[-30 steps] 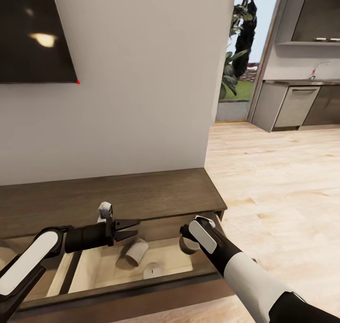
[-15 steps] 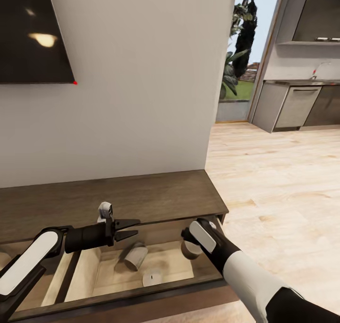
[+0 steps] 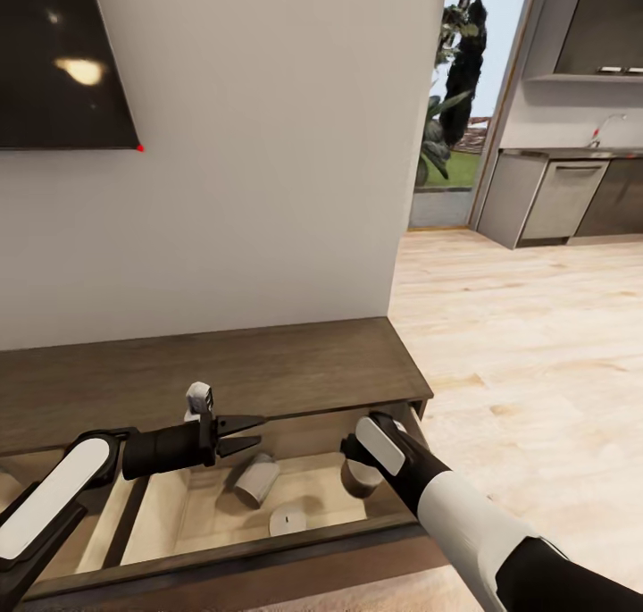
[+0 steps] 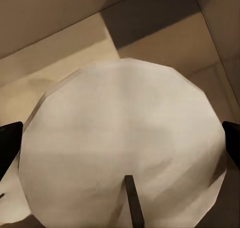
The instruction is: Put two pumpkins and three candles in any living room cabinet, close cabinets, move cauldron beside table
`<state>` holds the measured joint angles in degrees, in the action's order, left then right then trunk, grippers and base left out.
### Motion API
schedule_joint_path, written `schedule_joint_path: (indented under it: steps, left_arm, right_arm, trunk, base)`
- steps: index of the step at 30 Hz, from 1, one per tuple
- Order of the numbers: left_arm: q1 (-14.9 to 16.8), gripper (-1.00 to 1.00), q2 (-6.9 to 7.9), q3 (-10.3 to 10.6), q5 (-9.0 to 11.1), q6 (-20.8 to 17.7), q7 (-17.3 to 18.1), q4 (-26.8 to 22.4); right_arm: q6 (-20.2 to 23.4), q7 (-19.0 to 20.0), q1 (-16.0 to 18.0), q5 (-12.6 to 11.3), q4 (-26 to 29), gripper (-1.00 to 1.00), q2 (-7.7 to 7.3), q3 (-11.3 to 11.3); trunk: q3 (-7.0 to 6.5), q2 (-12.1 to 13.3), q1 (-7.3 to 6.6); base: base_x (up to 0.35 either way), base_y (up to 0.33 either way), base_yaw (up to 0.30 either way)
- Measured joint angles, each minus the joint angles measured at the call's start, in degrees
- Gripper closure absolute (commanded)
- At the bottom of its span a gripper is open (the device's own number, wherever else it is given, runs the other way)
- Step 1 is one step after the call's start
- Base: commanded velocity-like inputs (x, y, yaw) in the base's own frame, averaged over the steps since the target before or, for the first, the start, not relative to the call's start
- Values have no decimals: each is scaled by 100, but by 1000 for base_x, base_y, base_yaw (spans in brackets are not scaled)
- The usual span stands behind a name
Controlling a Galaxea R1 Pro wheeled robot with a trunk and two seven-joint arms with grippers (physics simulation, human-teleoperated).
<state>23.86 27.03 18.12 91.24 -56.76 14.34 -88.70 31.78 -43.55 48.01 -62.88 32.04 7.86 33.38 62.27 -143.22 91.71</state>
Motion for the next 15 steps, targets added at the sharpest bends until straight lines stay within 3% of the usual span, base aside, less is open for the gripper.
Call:
schedule_joint_path:
  steps: [15]
  left_arm:
    - [0, -100, 0, 0, 0, 0, 8, 1]
  right_arm:
    - [-79, 359, 0, 97, -182, 100, 8, 6]
  trunk:
    - [333, -20, 39]
  base:
    - [0, 0, 0]
